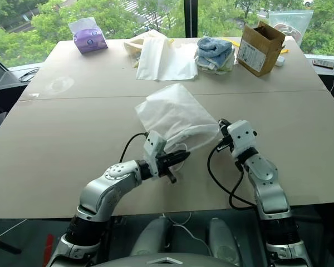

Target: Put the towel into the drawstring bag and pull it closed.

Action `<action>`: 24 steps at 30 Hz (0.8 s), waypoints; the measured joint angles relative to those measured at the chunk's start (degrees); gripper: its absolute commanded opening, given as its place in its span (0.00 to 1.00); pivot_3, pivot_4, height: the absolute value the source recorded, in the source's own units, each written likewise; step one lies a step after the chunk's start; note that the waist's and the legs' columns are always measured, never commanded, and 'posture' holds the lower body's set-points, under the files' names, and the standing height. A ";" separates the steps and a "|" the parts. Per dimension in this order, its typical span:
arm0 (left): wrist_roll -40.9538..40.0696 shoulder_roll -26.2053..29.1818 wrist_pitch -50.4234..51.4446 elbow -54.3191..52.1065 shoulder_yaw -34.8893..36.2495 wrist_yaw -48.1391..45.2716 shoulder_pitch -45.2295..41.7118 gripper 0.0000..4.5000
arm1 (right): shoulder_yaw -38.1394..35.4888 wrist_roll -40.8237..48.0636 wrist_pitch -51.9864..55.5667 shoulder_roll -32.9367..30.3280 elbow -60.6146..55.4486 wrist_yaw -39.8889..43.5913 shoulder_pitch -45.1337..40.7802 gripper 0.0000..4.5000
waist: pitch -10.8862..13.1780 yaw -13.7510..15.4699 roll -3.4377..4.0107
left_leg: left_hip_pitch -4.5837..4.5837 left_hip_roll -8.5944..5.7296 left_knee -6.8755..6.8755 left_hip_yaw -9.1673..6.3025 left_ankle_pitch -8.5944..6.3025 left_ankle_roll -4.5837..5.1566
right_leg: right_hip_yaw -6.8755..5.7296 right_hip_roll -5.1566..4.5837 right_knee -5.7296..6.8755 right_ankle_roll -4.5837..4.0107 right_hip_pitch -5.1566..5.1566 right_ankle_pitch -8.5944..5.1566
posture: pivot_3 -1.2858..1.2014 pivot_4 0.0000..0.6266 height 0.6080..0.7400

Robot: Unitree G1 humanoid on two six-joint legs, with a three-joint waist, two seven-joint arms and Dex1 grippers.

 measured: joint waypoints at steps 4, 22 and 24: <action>-2.22 -0.27 0.38 -0.85 1.05 -0.64 0.07 0.50 | 0.01 0.00 0.00 0.02 0.02 0.01 -0.07 0.00 | 0.00 0.00 0.00 | 0.01 0.00 0.00 0.00 0.00 0.00 | -0.01 0.00 0.01 0.00 0.00 0.00 | 0.52 0.24 1.00; -2.15 -0.11 5.34 0.62 -2.46 -0.06 -1.09 0.61 | 0.03 -0.28 0.10 -0.03 -0.66 -0.12 1.07 0.00 | 0.00 0.00 0.00 | 0.01 0.00 0.00 0.00 0.00 0.00 | 0.00 0.01 0.00 0.00 0.00 0.00 | 0.52 0.24 1.00; -2.96 -0.42 5.75 0.78 -2.31 -0.48 -1.22 0.61 | 0.02 -0.45 0.13 -0.03 -0.74 -0.25 1.32 0.00 | 0.00 0.01 0.00 | 0.01 0.00 0.00 -0.01 0.00 0.00 | -0.01 0.01 0.00 0.00 0.00 0.00 | 0.52 0.24 1.00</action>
